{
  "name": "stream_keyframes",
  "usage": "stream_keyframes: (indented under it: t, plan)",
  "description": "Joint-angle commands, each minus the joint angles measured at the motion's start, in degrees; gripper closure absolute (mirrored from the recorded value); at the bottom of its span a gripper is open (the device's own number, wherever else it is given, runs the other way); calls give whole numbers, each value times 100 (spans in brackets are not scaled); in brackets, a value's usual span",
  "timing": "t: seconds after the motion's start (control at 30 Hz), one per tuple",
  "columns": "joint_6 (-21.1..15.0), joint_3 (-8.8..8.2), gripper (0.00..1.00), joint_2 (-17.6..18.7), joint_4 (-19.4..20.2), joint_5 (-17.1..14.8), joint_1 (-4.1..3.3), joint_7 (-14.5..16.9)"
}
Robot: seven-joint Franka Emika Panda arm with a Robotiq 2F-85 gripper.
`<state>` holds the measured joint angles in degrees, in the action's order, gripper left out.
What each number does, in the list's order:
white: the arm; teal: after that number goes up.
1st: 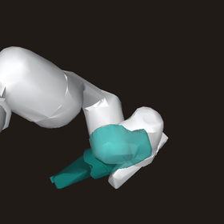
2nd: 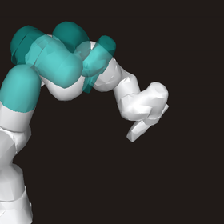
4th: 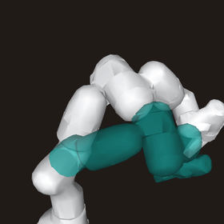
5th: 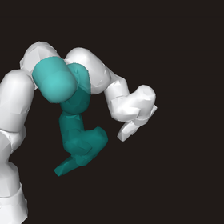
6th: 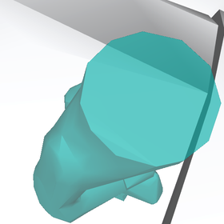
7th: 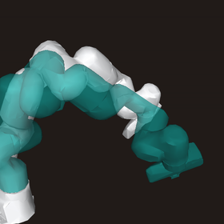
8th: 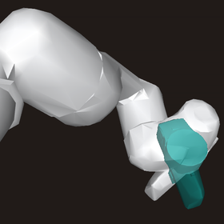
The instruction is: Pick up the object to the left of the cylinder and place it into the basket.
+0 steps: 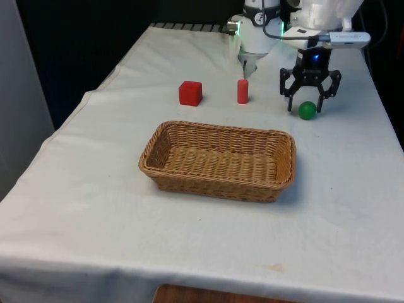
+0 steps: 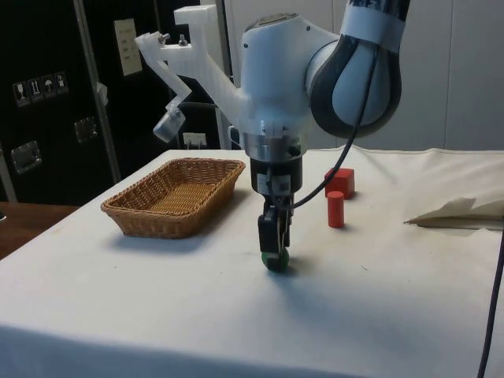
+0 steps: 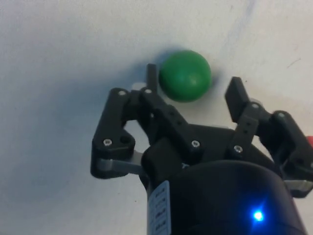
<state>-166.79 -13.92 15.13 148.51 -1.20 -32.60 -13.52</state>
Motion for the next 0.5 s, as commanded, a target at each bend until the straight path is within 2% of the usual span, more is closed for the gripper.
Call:
stream_keyframes:
  t: [0.0, 0.03, 0.1, 0.13, 0.4, 0.47]
  plan:
    - [0, 0, 64, 0, 0, 0, 0, 0]
    - [-6, 6, 64, 0, 0, -6, 0, 0]
    - [0, 6, 81, 0, 0, -6, 0, 0]
    - [0, 6, 100, 0, 0, -6, 0, 0]
    - [11, 0, 100, -11, 0, 0, 0, -6]
    - [126, -52, 100, -160, 0, 52, -23, -17]
